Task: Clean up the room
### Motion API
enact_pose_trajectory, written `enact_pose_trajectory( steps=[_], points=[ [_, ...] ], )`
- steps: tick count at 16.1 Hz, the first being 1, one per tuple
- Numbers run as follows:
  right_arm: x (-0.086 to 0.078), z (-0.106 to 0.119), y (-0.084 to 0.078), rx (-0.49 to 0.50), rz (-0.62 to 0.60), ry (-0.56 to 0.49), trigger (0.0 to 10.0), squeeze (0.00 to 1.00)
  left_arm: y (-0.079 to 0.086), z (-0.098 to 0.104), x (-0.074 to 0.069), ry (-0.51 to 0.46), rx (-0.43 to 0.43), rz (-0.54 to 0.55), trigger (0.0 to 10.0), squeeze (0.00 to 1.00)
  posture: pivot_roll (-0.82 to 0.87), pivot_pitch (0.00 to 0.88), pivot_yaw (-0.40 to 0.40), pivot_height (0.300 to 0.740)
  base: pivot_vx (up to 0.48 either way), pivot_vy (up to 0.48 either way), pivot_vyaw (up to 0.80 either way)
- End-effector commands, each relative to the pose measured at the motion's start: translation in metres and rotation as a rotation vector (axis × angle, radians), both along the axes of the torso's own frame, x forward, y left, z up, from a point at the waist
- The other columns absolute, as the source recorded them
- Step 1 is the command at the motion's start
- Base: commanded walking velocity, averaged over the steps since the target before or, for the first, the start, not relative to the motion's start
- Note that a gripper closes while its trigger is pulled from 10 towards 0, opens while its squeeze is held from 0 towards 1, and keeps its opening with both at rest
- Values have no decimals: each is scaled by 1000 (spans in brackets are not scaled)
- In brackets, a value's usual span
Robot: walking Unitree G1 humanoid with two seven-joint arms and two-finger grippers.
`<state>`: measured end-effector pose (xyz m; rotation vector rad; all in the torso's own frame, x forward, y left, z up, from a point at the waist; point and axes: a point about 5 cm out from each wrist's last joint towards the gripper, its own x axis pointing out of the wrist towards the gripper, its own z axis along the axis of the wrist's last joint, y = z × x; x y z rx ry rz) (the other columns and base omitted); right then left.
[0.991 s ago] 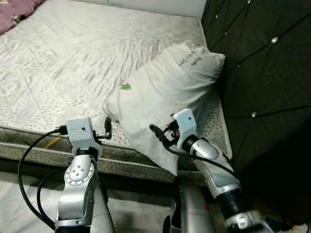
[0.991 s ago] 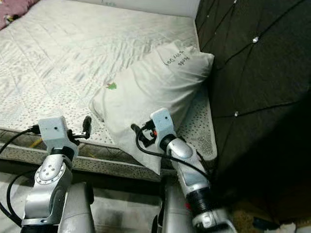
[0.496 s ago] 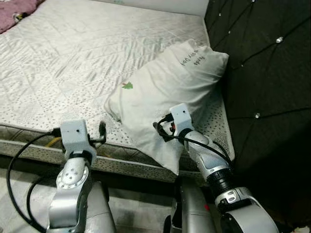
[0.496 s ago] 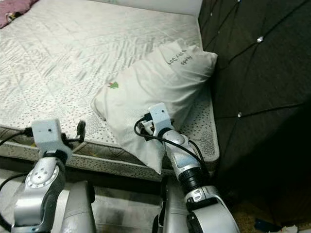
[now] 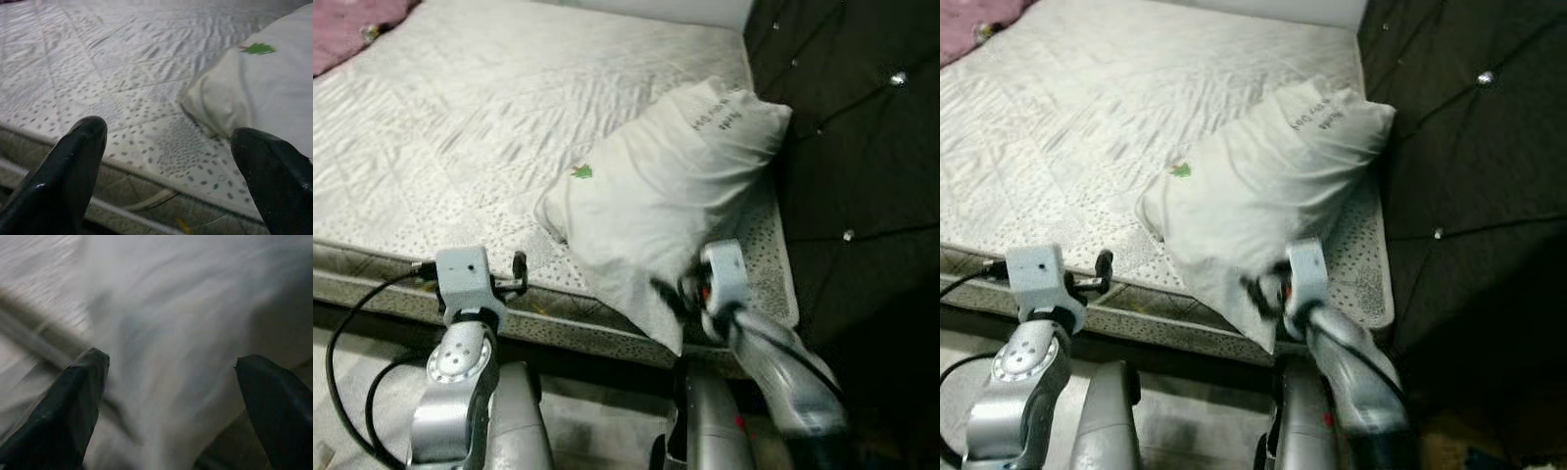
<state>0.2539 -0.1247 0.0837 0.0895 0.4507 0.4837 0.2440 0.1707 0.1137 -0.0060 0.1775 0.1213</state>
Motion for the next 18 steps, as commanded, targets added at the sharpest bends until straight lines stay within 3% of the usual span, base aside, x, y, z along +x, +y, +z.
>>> enact_pose_trajectory(
  steps=[1, 3, 6, 10, 11, 14, 15, 18],
  points=[
    [-6, 10, 5, 19, 67, -13, 10000, 0, -2, -1, 3, 8, -7, -22, 10000, 0, 94, 40, -46, 553, 0, 0, 0],
    [-8, 6, 0, -40, 61, 33, 10000, 0, -7, -3, 6, 17, -13, -41, 10000, 0, 85, 39, -45, 553, 0, 0, 0],
    [8, 3, 13, -93, 64, 68, 10000, 0, -8, -1, 10, 14, -17, -38, 10000, 0, 120, 36, -55, 553, 0, 0, 0],
    [31, 2, 36, -47, -6, 102, 10000, 0, 0, -3, 5, 27, -10, -2, 10000, 0, 147, 40, -69, 553, 0, 0, 0],
    [40, -8, 45, 31, -113, 229, 10000, 0, -1, -2, 5, 25, -10, 2, 10000, 0, 155, 43, -73, 553, 0, 0, 0],
    [46, -12, 46, 25, -155, 262, 10000, 0, 0, 0, 5, 20, -8, 6, 10000, 0, 167, 46, -77, 553, 0, 0, 0],
    [54, -3, 40, 59, -203, 218, 10000, 0, 5, 2, 4, 14, 0, 24, 10000, 0, 176, 49, -81, 553, 0, 0, 0],
    [55, 10, 27, 82, -197, 160, 10000, 0, 6, 1, 1, 17, 1, 30, 10000, 0, 165, 52, -74, 553, 0, 0, 0]
  ],
)
